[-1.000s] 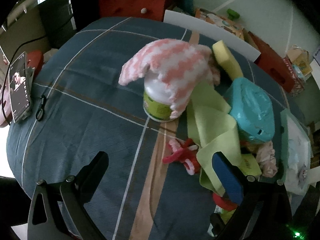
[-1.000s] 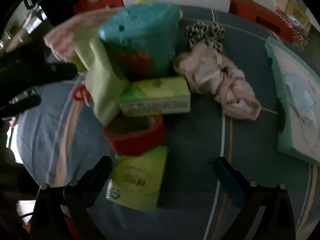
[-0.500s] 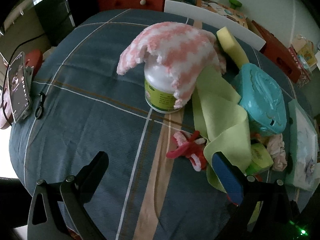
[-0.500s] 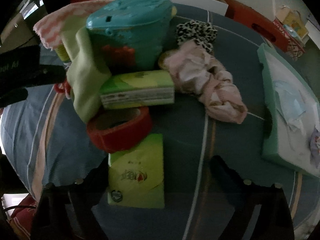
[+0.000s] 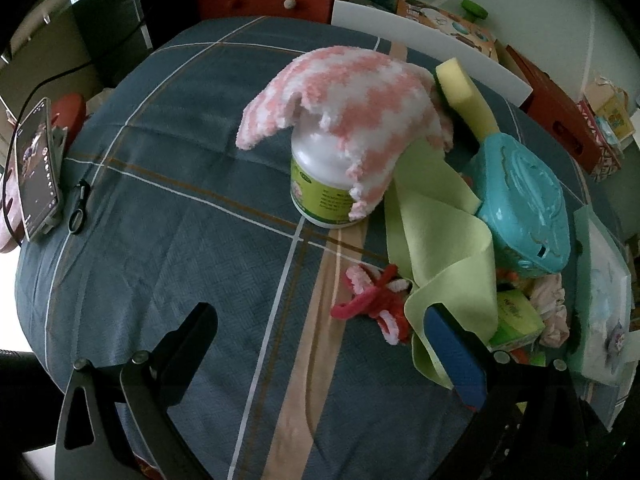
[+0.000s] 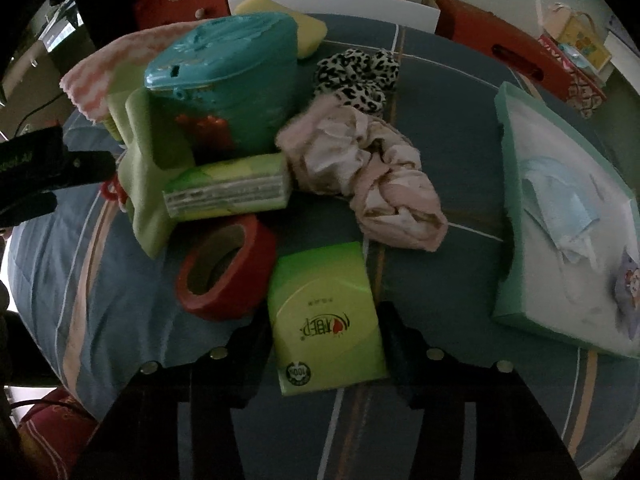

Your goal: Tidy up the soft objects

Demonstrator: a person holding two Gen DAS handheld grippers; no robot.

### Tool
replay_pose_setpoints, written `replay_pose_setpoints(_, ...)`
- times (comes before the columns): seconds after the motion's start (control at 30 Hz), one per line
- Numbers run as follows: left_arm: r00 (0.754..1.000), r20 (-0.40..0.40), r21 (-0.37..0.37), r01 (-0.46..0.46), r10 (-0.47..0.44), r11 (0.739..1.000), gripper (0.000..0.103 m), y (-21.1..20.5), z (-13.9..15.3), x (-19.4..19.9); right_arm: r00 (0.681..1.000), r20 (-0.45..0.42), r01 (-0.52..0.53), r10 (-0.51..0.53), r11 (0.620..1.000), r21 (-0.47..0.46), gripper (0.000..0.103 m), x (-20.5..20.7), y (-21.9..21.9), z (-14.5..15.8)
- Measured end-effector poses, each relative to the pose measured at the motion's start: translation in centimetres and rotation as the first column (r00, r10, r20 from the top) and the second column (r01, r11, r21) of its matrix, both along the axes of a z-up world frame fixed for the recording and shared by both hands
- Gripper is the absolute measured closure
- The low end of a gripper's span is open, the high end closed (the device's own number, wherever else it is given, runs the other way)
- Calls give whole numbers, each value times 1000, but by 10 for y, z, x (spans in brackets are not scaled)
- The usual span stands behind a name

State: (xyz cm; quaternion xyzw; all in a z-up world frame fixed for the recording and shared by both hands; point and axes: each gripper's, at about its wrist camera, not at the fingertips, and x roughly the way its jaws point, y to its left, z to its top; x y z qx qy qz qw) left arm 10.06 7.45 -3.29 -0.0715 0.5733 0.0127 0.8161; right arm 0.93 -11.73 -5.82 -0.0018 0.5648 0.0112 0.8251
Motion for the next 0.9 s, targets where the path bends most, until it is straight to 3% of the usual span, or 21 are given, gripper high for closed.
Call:
replay_pose_setpoints(0.3,1000,13,-12,-9,9,1000,0,1,4,-1,998,26,58,-57,998,-29,50,6,-40,11)
replay_pose_setpoints(0.5,999,37,-19,-23,24,1000,0,7,15,-3,991,89,102,-100,995,-21,50,7,-63,32)
replay_pose_setpoints(0.9,994,70,-117,-71,80,991,0,7,29,2,965,175,189,-193,981,39,50,23,-85,58)
